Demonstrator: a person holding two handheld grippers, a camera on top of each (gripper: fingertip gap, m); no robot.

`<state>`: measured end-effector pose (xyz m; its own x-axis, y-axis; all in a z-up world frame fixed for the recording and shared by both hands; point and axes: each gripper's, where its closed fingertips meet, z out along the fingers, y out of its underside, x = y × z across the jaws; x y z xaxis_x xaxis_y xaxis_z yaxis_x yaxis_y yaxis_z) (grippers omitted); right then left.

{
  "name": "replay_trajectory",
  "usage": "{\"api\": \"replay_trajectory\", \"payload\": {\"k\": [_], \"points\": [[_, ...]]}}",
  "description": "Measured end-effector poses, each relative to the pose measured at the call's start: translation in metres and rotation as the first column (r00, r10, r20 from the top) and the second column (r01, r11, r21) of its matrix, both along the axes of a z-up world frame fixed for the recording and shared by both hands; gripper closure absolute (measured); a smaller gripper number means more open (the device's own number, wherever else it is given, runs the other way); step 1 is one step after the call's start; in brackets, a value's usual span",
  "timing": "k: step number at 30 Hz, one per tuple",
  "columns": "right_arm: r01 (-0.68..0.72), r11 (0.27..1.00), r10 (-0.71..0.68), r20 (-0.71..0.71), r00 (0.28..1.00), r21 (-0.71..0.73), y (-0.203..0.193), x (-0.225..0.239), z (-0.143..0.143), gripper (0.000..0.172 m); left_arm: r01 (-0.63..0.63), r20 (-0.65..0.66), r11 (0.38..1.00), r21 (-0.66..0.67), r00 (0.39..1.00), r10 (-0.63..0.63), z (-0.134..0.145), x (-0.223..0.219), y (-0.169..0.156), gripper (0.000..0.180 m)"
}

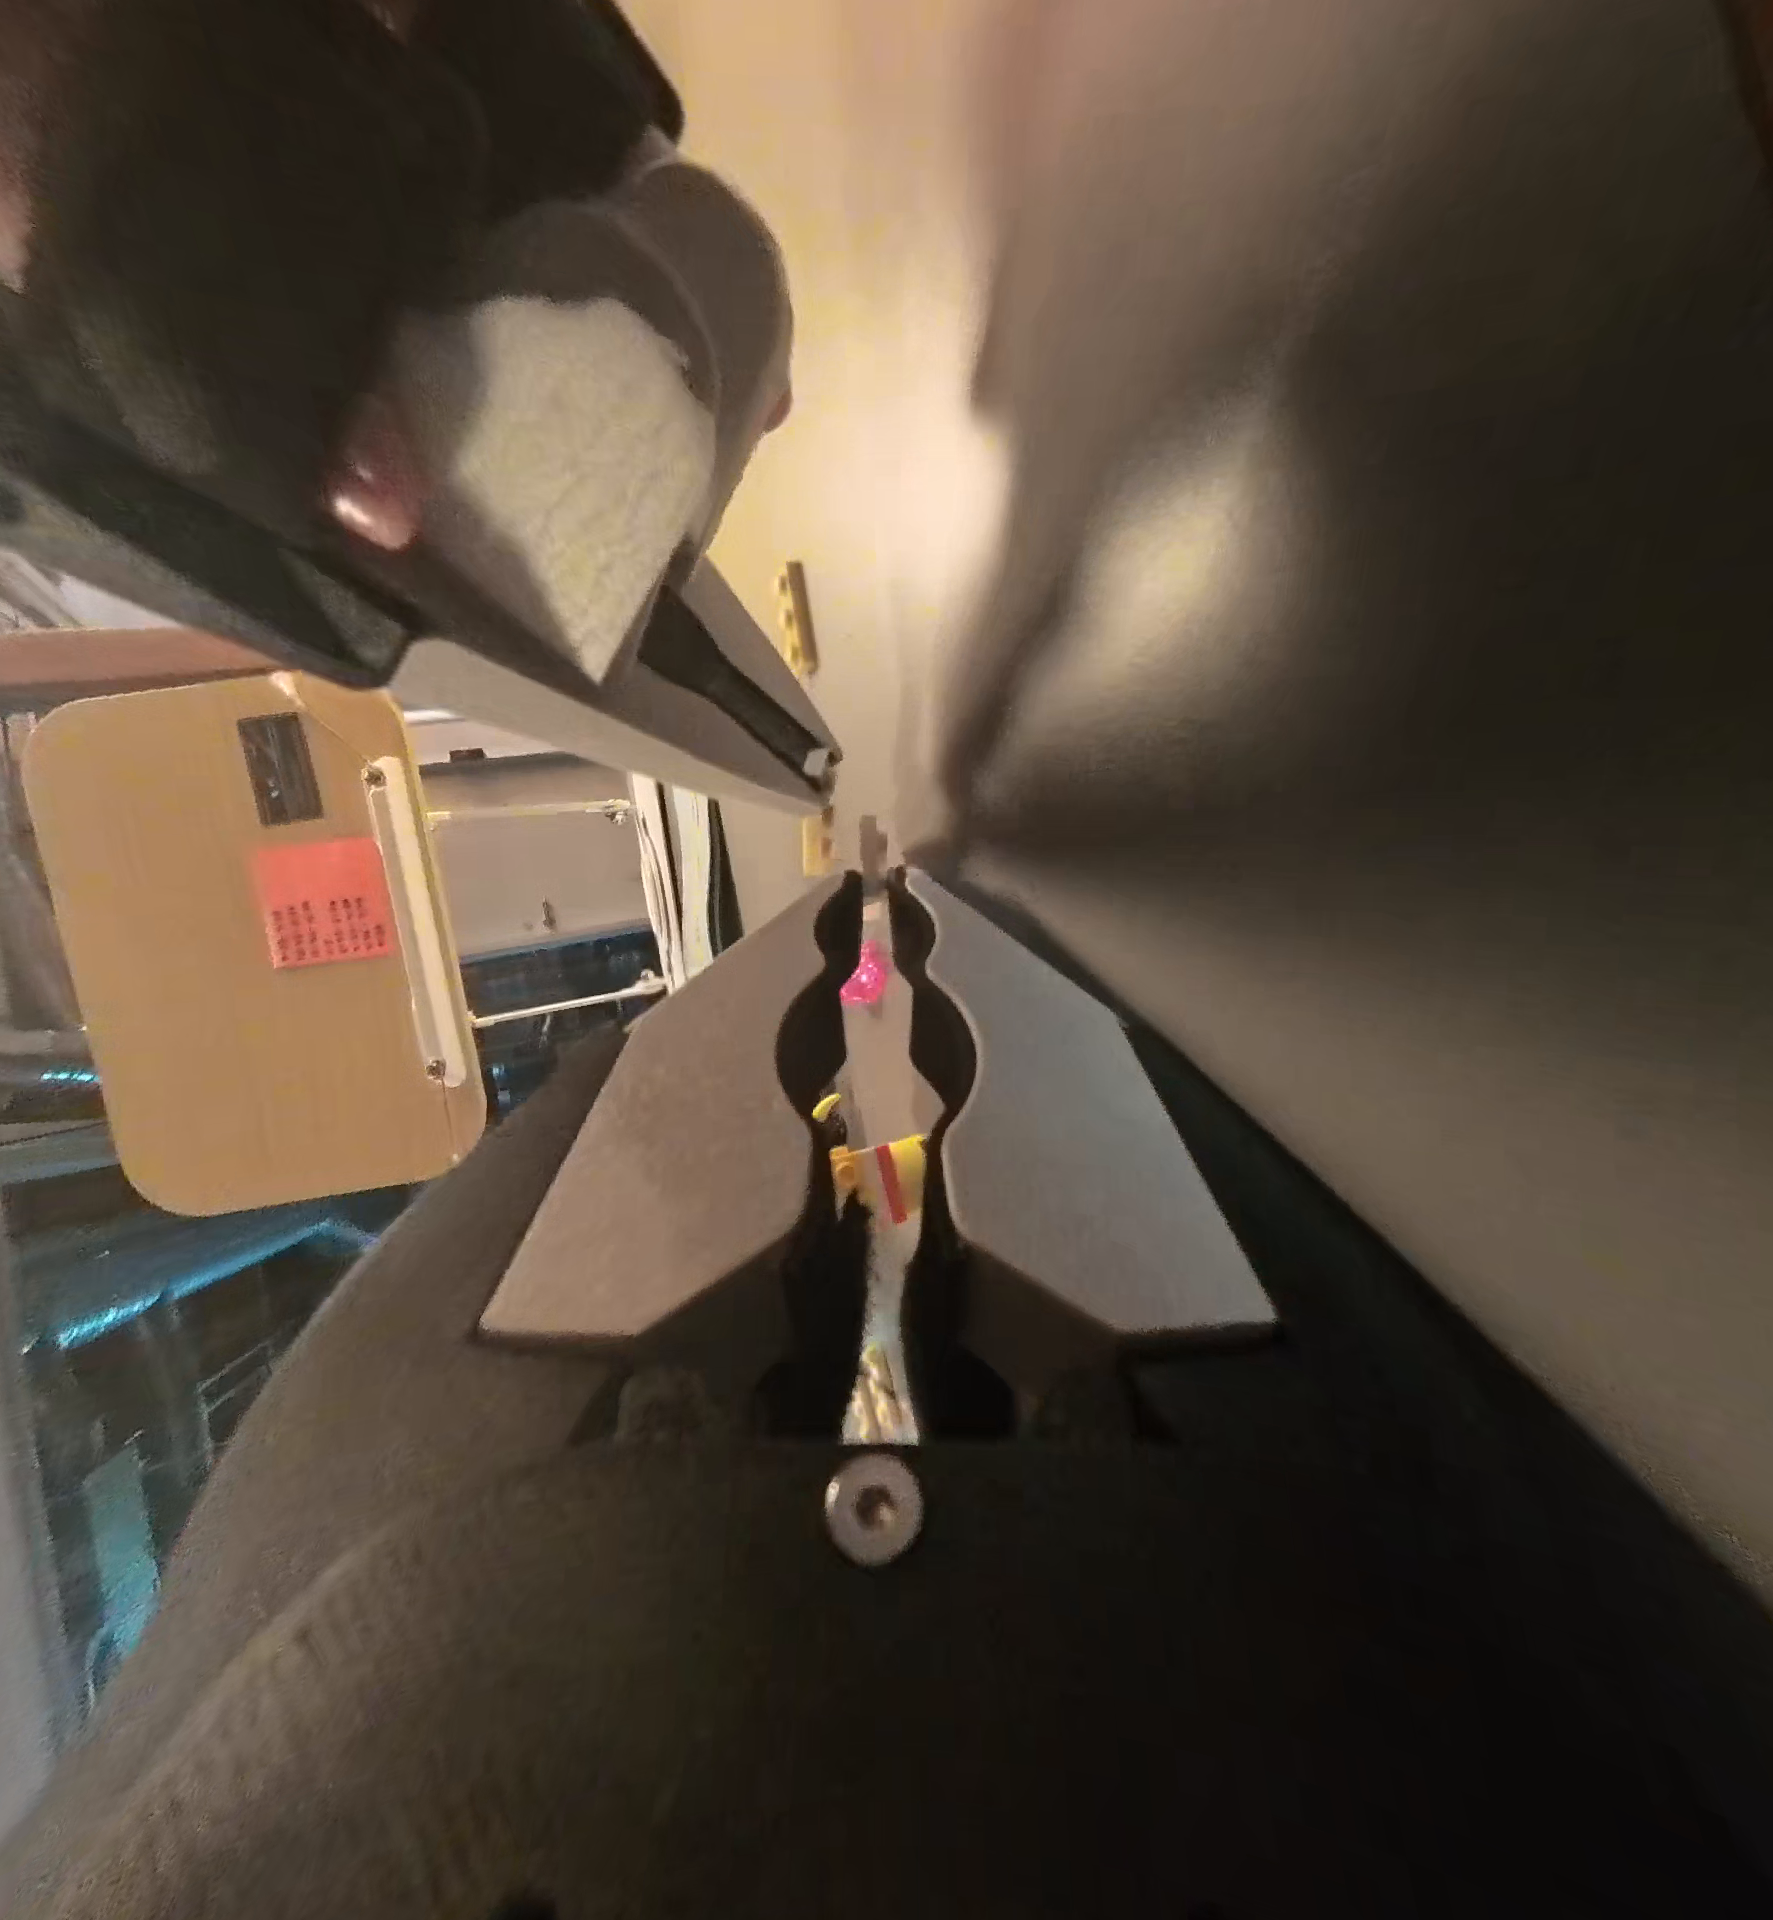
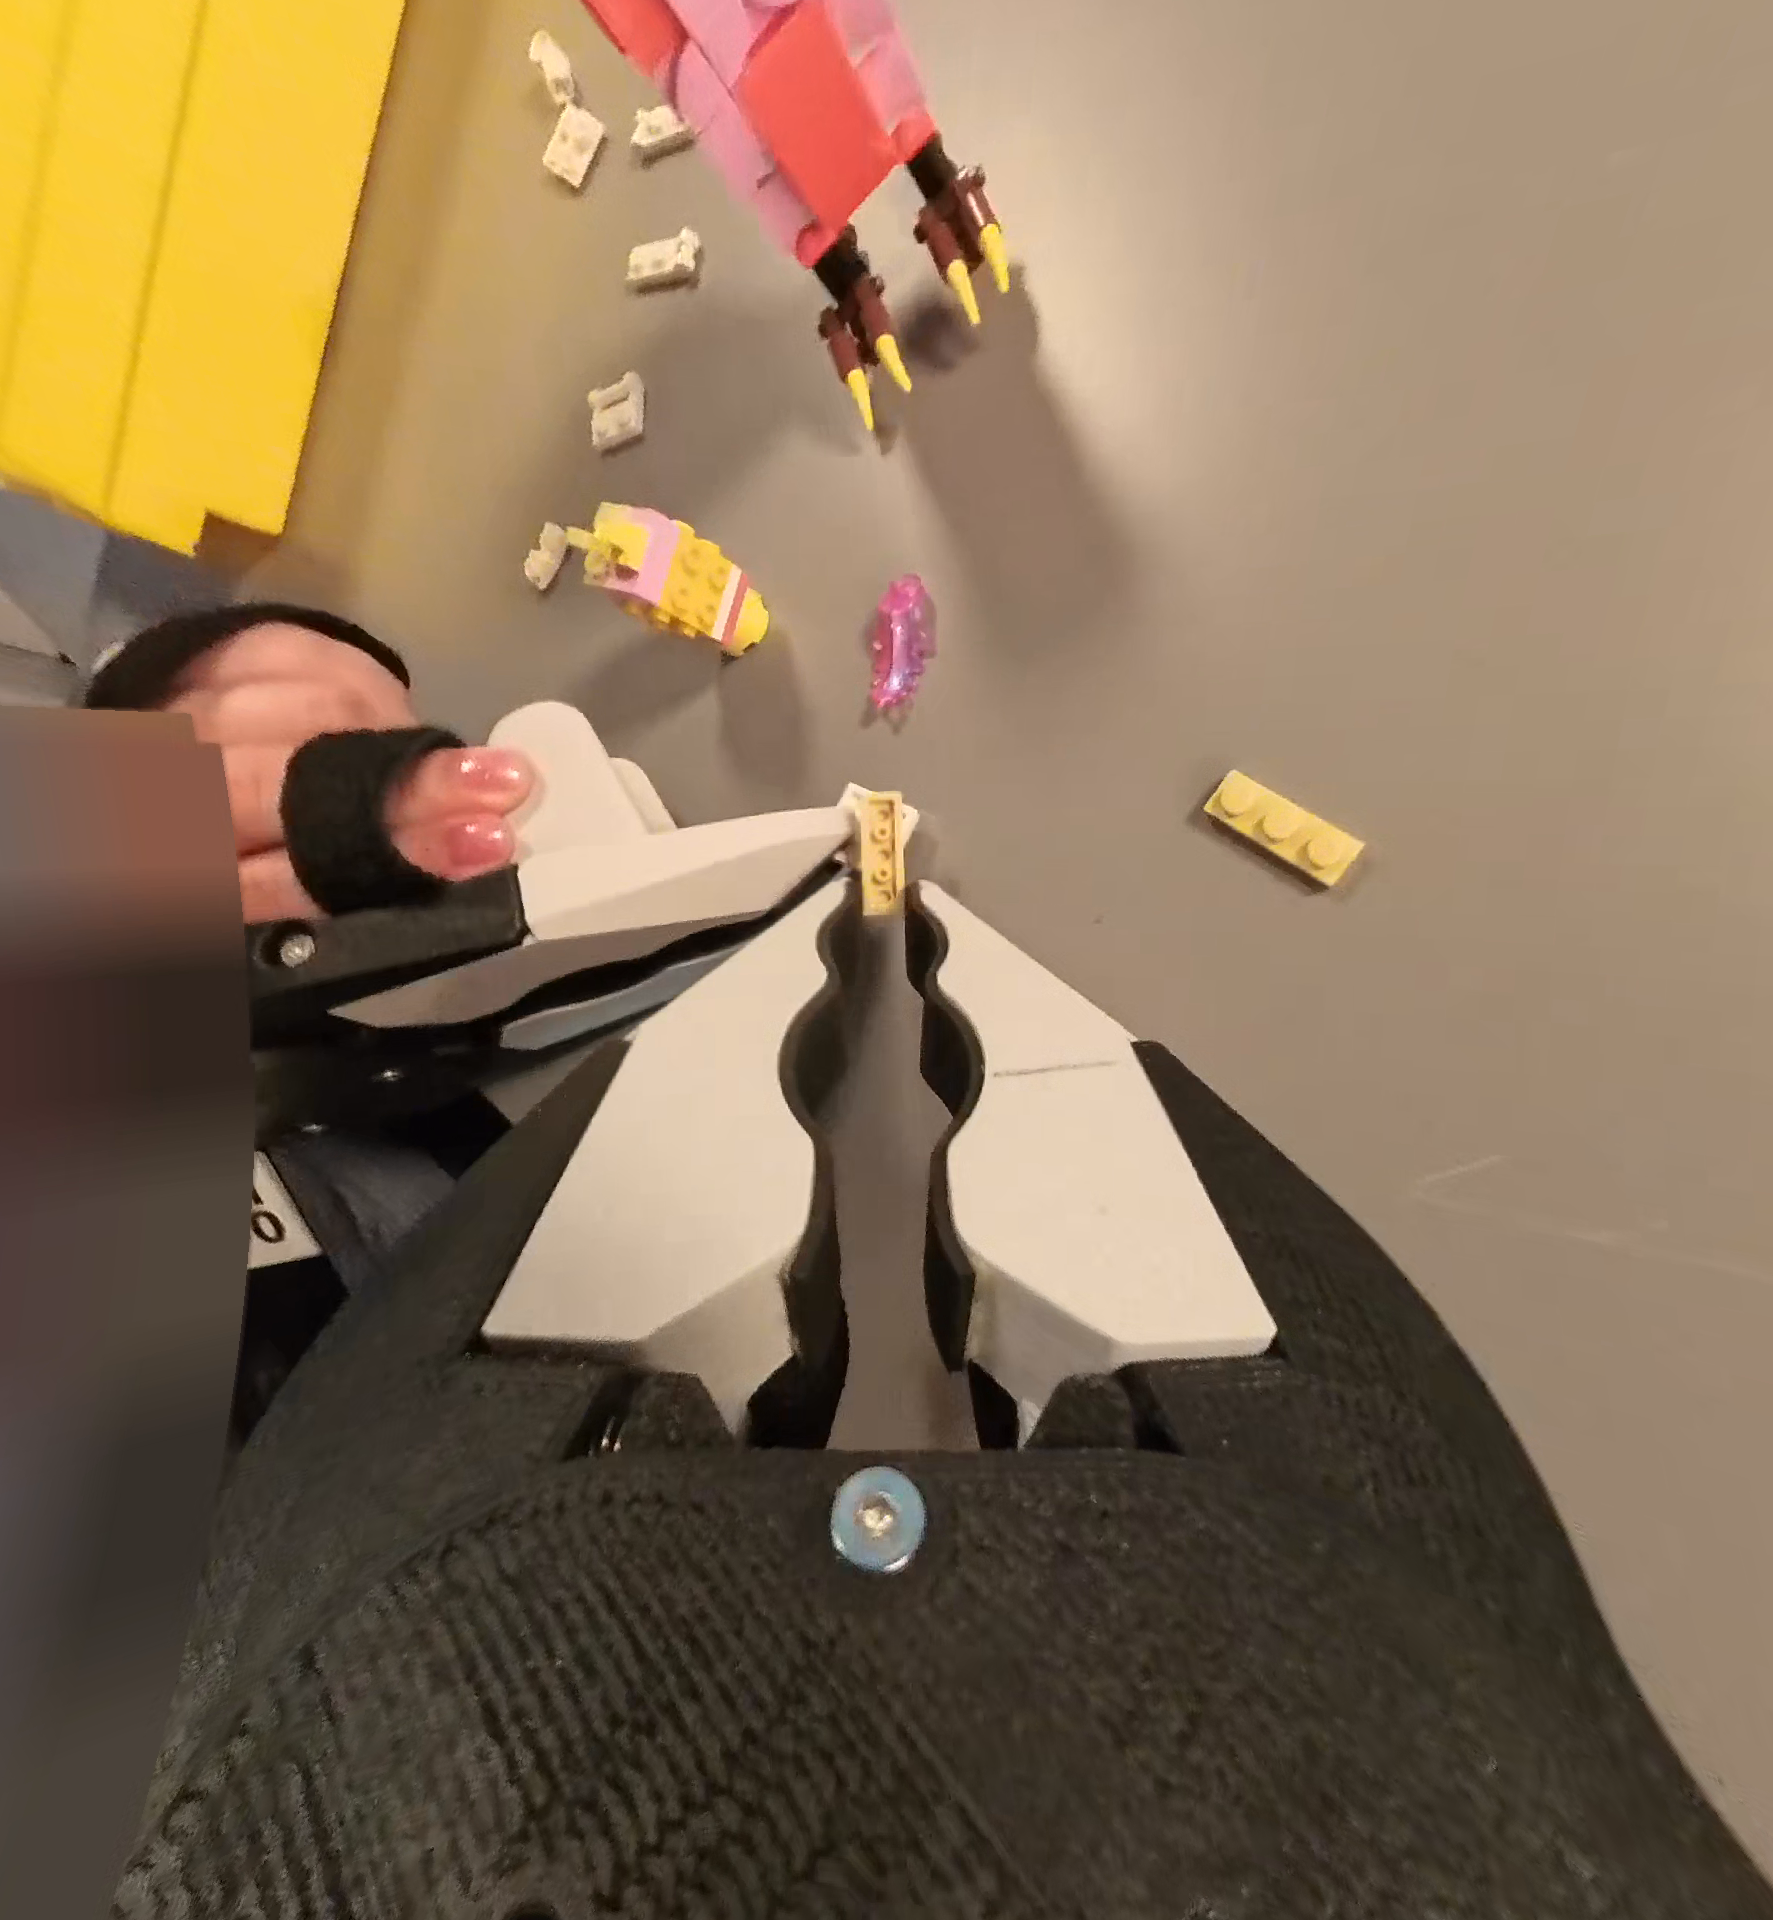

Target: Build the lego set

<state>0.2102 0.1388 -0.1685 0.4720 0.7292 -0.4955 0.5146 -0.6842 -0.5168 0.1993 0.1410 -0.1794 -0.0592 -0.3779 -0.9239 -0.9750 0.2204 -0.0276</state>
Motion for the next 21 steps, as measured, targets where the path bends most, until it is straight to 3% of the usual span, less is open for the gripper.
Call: {"api": "replay_trajectory", "payload": {"k": [9, 16, 21], "points": [[0.071, 0.996, -0.070, 0.018, 0.997, -0.055, 0.000, -0.001, -0.006, 0.166, -0.027, -0.005, 1.000, 0.001, 1.000, 0.027, 0.000, 0.000, 0.000, 0.177], [0.047, 0.994, -0.044, 0.033, 0.998, -0.095, -0.007, -0.001, -0.011, 0.166, -0.024, -0.010, 1.000, 0.002, 1.000, 0.024, 0.000, 0.001, 0.000, 0.177], [0.014, 0.999, -0.011, 0.072, 0.997, -0.048, -0.004, 0.003, -0.012, 0.166, -0.012, -0.013, 1.000, 0.003, 1.000, 0.012, 0.000, 0.001, -0.001, 0.177]]}}
